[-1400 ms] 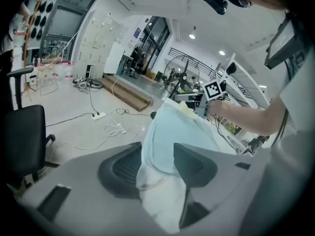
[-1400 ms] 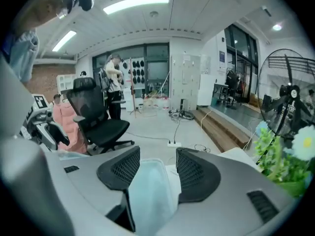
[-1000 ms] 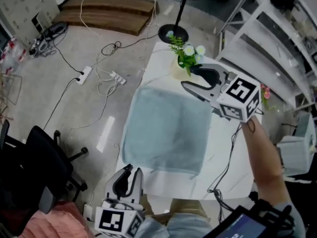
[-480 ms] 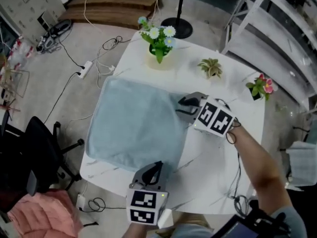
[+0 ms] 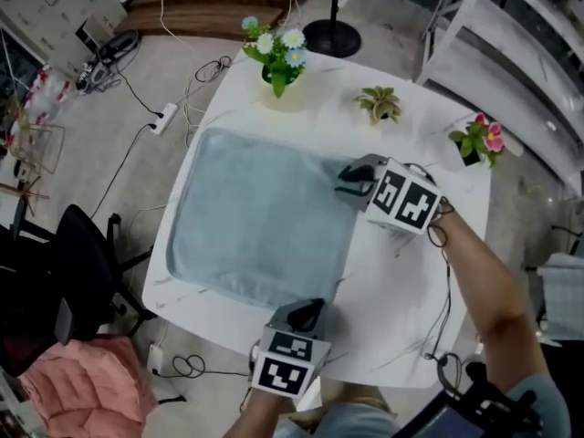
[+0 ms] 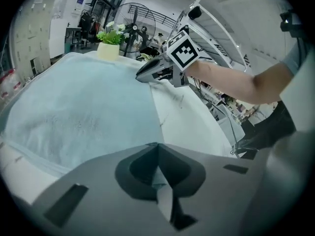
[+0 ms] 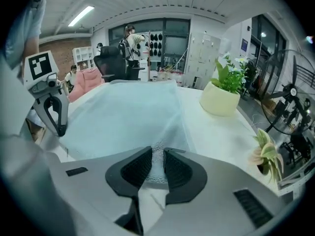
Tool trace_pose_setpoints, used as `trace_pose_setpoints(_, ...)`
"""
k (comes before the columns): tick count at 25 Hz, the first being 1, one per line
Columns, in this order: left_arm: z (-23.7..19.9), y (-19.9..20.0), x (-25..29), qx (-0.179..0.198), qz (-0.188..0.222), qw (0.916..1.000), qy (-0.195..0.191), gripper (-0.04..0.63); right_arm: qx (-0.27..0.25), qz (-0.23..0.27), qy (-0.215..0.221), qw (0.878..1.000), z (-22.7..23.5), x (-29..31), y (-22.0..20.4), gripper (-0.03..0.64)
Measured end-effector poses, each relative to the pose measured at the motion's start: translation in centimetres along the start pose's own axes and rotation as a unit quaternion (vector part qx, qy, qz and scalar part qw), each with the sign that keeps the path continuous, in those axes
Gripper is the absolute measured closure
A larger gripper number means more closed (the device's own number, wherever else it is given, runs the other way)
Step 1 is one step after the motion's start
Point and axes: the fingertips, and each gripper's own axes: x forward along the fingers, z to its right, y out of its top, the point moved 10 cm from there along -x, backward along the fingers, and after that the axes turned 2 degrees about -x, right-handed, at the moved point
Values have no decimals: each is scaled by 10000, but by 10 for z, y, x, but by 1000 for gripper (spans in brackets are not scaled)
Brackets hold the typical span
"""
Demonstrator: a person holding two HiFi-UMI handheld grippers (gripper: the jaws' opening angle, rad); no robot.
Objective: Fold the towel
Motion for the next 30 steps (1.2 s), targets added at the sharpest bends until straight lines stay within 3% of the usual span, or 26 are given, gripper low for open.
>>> trace_pose_setpoints(9,63,-13,27,121,-236,9976,-644,586,273,-307,-32,9992,-22,-54,-61,525)
trace_pose_setpoints(16,112,-21,52,402,-475,9905,-1225,586,553,-645,-96,9963,-39,-98,-114,525)
trace_pose_setpoints(23,131,-19,64,626,-620,9835,-1577,586,787,-669,-213,9944,-44,-114,-132,519)
trace_pose_setpoints(25,133,-12,57,443,-504,9773,-2009,568,1065,-419,-322,9929,-44,-124,-124,469)
trace_pose_setpoints(27,138,-4,43,167,-388,9649,-2593,458,1508,93,-465,9874,-46,-146,-113,415)
trace_pose_setpoints(30,151,16,16,198,-240,9467,-3206,425,2193,872,-804,9684,-49,-180,-97,408)
